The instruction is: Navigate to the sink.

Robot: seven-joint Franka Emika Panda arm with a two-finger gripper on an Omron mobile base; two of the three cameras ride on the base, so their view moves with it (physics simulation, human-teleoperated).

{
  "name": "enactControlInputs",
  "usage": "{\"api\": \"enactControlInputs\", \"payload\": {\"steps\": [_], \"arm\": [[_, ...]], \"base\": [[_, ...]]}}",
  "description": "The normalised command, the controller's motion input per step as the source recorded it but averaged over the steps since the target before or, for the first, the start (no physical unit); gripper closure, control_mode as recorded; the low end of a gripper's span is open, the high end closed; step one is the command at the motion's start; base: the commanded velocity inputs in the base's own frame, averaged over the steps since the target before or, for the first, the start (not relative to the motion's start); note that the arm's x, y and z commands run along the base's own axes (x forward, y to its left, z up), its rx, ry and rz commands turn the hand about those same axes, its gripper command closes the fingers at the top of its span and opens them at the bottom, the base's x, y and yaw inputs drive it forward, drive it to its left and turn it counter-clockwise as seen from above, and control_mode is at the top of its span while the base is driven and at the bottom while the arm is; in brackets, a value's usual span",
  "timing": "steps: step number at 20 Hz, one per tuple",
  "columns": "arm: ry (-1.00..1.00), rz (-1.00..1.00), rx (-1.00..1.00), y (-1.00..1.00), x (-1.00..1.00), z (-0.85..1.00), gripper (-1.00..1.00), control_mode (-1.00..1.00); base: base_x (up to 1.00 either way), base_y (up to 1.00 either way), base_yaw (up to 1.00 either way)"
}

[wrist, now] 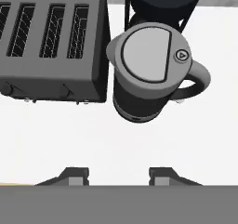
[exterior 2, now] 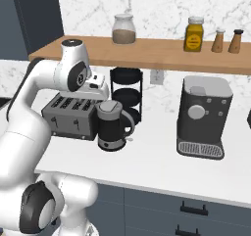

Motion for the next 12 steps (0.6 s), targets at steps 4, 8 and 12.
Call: {"api": "enactControlInputs", "payload": {"steps": [4, 8, 12], "arm": [[0.0, 0.0, 0.0, 0.0, -0.4, -0.09, -1.0, -1.0], [0.0, 0.0, 0.0, 0.0, -0.73, -0.33, -1.0, -1.0], [0.0, 0.0, 0.0, 0.0, -0.79, -0.42, -1.0, -1.0]], "base": [[0.0, 0.0, 0.0], [0.0, 0.0, 0.0], [0.0, 0.0, 0.0]]}}
